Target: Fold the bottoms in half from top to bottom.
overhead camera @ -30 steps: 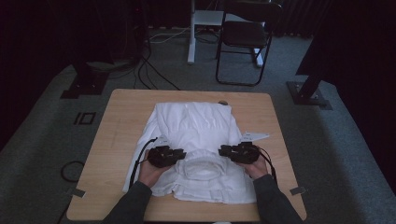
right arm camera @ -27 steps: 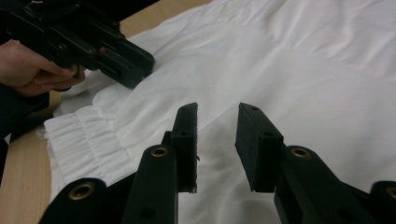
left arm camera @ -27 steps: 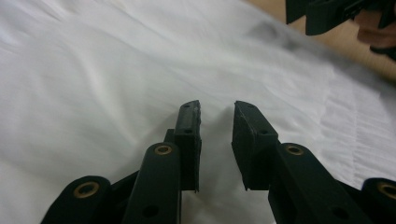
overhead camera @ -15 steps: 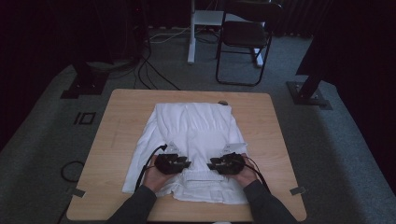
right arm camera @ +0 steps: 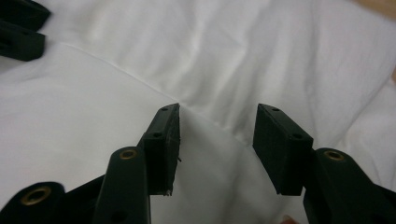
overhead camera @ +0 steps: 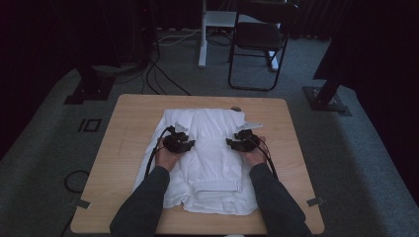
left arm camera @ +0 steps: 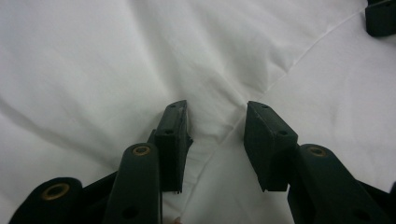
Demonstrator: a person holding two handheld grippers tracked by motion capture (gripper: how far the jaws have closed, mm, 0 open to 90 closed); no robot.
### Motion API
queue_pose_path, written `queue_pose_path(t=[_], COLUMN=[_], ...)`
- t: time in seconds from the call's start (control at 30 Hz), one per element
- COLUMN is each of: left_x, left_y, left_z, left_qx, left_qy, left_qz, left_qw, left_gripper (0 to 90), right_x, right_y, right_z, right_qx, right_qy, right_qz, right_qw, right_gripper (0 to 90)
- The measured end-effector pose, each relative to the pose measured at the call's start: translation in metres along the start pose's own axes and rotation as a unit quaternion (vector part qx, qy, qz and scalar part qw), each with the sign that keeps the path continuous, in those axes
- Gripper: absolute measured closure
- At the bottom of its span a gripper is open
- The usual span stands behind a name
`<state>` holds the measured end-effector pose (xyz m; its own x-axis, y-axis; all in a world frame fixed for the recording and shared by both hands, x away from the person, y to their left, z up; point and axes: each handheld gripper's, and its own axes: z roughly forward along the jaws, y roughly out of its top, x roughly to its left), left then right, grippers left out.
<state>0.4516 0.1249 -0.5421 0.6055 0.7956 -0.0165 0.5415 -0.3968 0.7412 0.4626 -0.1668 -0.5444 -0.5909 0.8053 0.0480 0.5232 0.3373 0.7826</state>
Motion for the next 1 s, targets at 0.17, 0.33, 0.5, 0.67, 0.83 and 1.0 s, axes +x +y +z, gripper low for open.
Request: queue_pose_path(t=[0.17,0.33,0.5,0.67,0.83,1.0], left_x=[0.000,-0.008,-0.028,-0.052,-0.063,-0.048], left_y=[-0.011,-0.025,-0.052,-0.075,-0.086,-0.063], left_z=[0.000,-0.010,-0.033,-0.054,-0.069,-0.089], left_qx=[-0.007,-0.015,-0.028,-0.031,-0.022,-0.043], left_qy=[-0.010,-0.012,-0.015,-0.009,-0.020,0.013], left_qz=[-0.015,-0.018,-0.026,-0.023,-0.029,-0.022], left_qw=[0.9998,0.9996,0.9992,0.9992,0.9991,0.9987], left_gripper=[59.4,59.4,59.4,59.3,57.4,49.5], right_x=[0.001,0.011,0.031,0.051,0.065,0.066], right_y=[-0.012,-0.019,-0.041,-0.059,-0.070,-0.073], right_z=[0.008,0.001,-0.018,-0.036,-0.050,-0.053], right_qx=[0.012,0.012,0.002,0.003,0.010,0.007], right_qy=[-0.006,-0.008,-0.001,0.007,0.019,0.028], right_qz=[0.009,0.004,-0.003,-0.014,-0.030,-0.026], right_qw=[0.9999,0.9999,1.0000,0.9999,0.9993,0.9993], right_gripper=[49.7,49.6,49.6,49.7,49.7,49.7])
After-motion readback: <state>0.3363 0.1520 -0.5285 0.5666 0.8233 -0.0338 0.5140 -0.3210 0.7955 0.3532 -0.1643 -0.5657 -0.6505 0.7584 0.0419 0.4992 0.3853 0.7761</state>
